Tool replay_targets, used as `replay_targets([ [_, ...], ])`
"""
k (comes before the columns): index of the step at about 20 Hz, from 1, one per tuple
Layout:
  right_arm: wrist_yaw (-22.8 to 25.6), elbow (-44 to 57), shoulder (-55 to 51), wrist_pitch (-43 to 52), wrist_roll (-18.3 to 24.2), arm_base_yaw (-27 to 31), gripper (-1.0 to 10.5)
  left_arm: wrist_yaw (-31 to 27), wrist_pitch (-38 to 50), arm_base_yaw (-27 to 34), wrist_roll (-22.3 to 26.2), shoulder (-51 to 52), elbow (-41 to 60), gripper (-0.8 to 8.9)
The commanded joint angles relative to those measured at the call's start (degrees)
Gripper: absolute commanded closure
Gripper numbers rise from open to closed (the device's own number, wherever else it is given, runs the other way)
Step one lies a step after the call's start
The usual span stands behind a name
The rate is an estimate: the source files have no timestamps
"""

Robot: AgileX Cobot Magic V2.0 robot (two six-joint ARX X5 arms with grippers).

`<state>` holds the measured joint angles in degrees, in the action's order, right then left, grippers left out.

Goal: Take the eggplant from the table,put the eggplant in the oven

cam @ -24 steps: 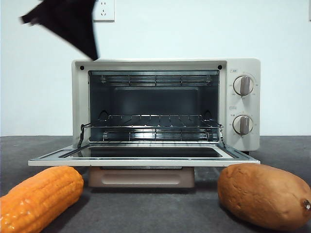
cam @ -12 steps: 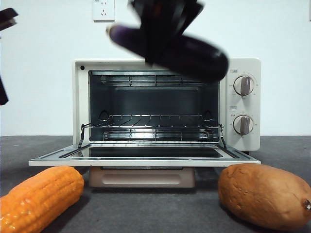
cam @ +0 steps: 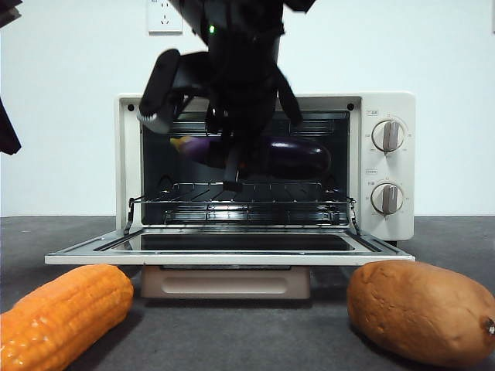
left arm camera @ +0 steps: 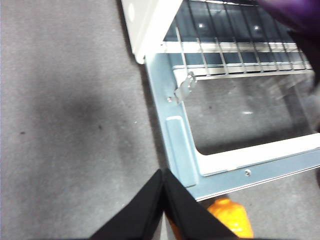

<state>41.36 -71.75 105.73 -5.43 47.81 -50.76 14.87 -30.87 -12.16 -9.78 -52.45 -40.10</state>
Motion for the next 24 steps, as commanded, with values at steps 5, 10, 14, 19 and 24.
replay_targets([
  [5, 0.15, -0.70, 1.55, 0.96, 0.20, 1.29, 7.2, 0.17, 0.92, -0.07, 0.07, -0.31, -0.37, 8.08],
  [10, -3.96, -0.70, 1.55, -1.25, -7.28, 1.51, 6.5, 0.17, 0.66, -0.07, 0.07, -0.31, -0.37, 8.08],
  [14, -3.87, -0.70, 1.55, -1.27, -9.57, 1.36, 6.5, 0.20, 0.44, -0.07, 0.07, -0.31, -0.37, 8.08],
  [19, -3.67, -0.70, 1.51, -1.44, -10.36, -0.44, 6.5, 0.17, 0.44, -0.07, 0.07, -0.35, -0.35, 8.08],
  [24, -3.56, -0.70, 1.51, -1.46, -10.38, -1.99, 6.5, 0.17, 0.44, -0.07, 0.07, -0.35, -0.35, 8.08],
])
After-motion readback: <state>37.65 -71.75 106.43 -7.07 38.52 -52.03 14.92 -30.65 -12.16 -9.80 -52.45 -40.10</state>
